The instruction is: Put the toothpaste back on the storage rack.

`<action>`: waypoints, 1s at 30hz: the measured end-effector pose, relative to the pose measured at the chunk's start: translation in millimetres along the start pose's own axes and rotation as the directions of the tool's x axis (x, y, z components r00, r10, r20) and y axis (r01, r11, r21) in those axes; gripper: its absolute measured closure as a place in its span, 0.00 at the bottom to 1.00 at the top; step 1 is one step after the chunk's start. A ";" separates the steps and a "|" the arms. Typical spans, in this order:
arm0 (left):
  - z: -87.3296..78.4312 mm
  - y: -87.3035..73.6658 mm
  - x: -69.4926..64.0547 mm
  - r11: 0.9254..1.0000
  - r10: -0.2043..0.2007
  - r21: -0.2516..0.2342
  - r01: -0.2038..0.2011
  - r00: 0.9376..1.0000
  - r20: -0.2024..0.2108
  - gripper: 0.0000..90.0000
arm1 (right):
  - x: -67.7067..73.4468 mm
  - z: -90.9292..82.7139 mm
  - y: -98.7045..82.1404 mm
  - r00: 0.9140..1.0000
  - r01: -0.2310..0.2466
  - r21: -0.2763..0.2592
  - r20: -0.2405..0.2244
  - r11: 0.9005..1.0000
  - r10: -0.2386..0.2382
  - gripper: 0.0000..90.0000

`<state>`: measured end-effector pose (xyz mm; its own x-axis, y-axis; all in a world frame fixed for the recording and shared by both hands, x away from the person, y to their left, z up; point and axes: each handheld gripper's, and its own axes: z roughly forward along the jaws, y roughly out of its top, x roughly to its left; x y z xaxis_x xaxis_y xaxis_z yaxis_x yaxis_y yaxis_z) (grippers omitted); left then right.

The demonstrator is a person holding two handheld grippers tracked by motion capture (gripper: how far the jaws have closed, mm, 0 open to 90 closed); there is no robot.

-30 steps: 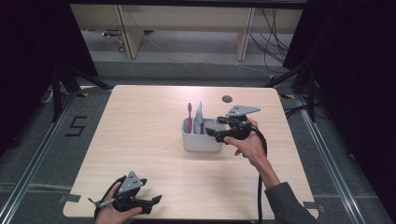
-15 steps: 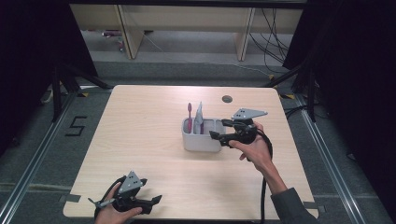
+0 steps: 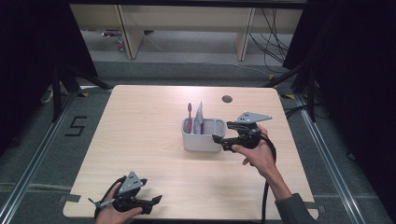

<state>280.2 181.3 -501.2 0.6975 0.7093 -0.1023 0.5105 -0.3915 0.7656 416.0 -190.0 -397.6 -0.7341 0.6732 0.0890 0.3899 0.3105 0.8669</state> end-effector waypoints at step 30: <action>0.6 -0.9 -0.5 1.000 -0.010 -0.017 0.010 1.000 -0.004 0.20 | -3.1 -31.7 -39.3 0.998 -0.046 0.025 0.038 0.999 0.045 0.22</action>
<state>279.7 180.9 -502.3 0.6905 0.7153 -0.1072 0.5083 -0.3744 0.7755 385.3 -225.6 -416.4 -0.6939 0.7117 0.1095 0.4374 0.2957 0.8493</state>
